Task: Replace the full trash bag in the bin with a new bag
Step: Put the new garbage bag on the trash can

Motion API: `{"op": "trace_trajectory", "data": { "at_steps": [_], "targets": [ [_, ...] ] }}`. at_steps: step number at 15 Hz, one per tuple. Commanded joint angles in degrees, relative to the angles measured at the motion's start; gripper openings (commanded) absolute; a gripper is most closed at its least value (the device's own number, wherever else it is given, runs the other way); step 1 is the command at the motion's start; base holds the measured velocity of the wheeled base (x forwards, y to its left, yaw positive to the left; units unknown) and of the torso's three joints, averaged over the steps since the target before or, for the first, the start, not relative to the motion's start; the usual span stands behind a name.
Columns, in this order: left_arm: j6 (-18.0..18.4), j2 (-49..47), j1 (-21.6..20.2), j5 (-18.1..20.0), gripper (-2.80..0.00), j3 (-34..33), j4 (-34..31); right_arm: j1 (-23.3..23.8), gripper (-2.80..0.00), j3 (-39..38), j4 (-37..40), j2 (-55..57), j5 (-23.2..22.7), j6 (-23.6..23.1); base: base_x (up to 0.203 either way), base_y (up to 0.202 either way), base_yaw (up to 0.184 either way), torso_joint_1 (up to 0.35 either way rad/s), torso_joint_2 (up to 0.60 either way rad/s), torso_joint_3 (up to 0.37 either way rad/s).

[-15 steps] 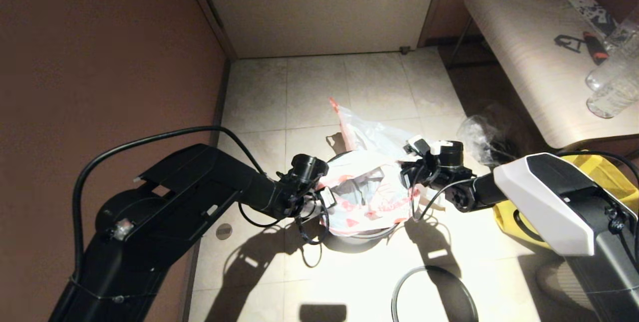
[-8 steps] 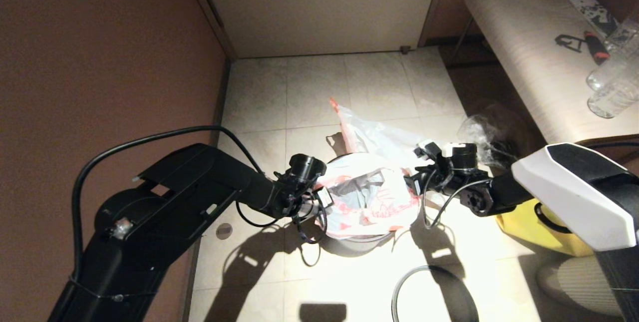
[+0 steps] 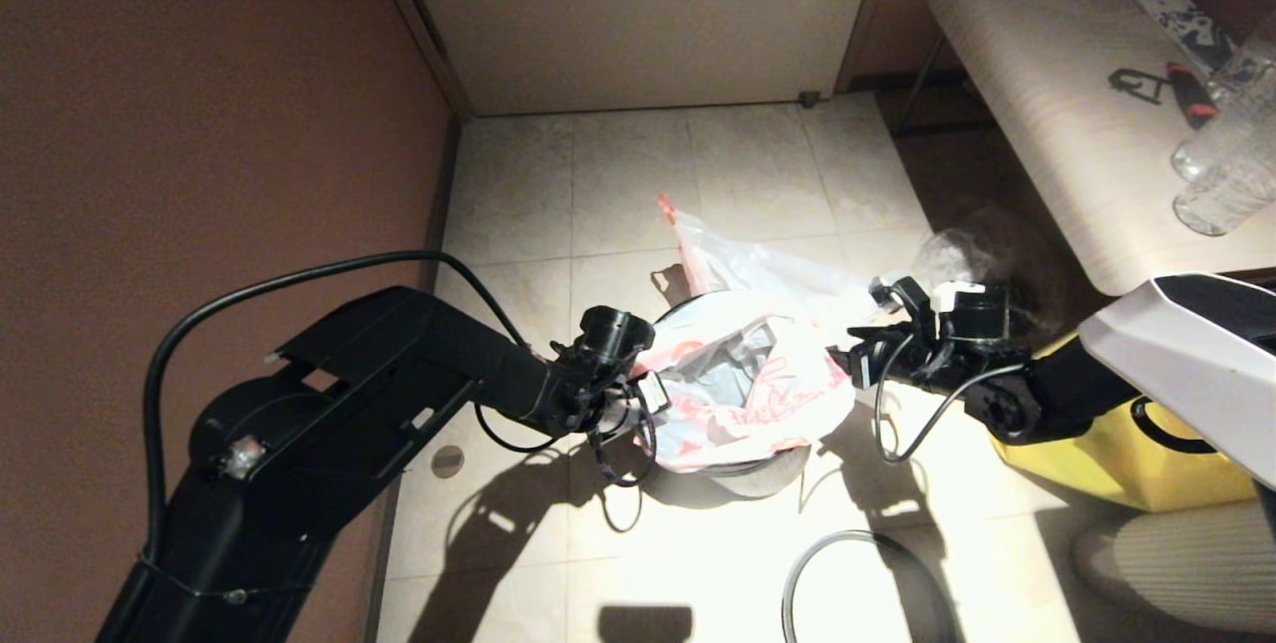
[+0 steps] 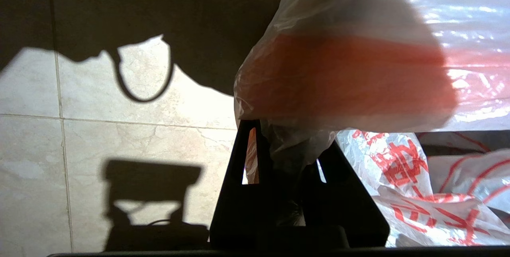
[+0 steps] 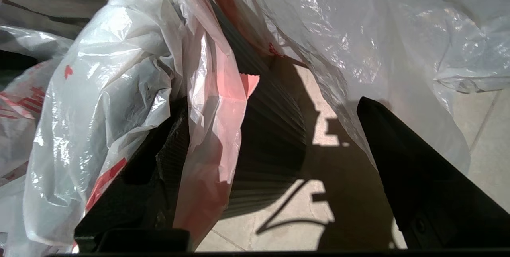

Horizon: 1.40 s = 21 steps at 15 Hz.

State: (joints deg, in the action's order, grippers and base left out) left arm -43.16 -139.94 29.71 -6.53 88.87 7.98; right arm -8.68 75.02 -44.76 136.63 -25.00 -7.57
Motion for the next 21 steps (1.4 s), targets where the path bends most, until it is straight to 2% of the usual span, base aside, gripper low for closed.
{"op": "trace_trajectory", "data": {
  "at_steps": [1, 3, 5, 7, 9, 13, 16, 19, 20, 21],
  "targets": [
    [-0.3, -0.2, 0.0, -1.1, -2.8, 0.1, 0.0, 0.4, 0.0, 0.1, -0.3, 1.5, 0.5, -0.5, 0.0, 0.0, 0.0, 0.0, 0.0, 0.0],
    [-0.3, -0.5, 0.1, -4.3, -2.8, 0.5, 0.1, 0.7, 0.0, 0.1, -0.5, 2.7, 3.3, -2.2, 0.0, 0.0, 0.0, 0.0, 0.0, 0.0],
    [-0.2, -0.4, 0.1, -4.5, -2.8, 0.0, 1.7, 0.6, 0.0, -0.1, -0.4, 2.8, 4.3, -3.6, 0.0, 0.0, 0.0, 0.0, 0.0, 0.0],
    [-0.1, -0.1, 0.1, -5.5, -2.8, -0.2, 2.4, -0.5, 0.0, 0.1, -0.4, 3.2, 8.7, -5.2, 0.0, 0.0, 0.0, 0.0, 0.0, 0.0],
    [0.1, -0.4, 0.1, -5.7, -2.8, -0.2, 2.4, -1.8, 0.0, 0.2, -0.4, 2.9, 10.8, -5.9, 0.0, 0.0, 0.0, 0.0, 0.0, 0.0],
    [0.4, -0.7, 0.1, -5.6, -2.8, 0.0, 2.3, -1.8, 0.0, -2.4, -0.6, -1.1, 9.8, -5.0, 0.0, 0.0, 0.0, 0.0, 0.0, 0.0],
    [0.5, -0.8, 0.2, -5.6, -2.8, 0.0, 2.2, -1.4, 0.0, -5.2, -5.4, -3.4, 8.1, -2.7, 0.0, 0.0, 0.0, 0.0, 0.0, 0.0],
    [0.5, -0.8, 0.5, -5.5, -2.8, 0.0, 2.2, -2.3, 0.0, -5.4, -5.9, -4.1, 7.8, -2.7, 0.0, 0.0, 0.0, 0.0, 0.0, 0.0],
    [0.5, -0.7, 0.6, -5.3, -2.8, -0.1, 2.1, -3.3, -2.8, -5.2, -5.8, -4.0, 7.3, -2.8, 0.0, 0.0, 0.0, 0.0, 0.0, 0.0],
    [0.5, -0.5, 0.8, -5.2, -2.8, -0.2, 2.1, -4.5, -2.8, -4.6, -5.4, -3.7, 7.1, -2.8, 0.0, 0.0, 0.0, 0.0, 0.0, 0.0]
  ]
}}
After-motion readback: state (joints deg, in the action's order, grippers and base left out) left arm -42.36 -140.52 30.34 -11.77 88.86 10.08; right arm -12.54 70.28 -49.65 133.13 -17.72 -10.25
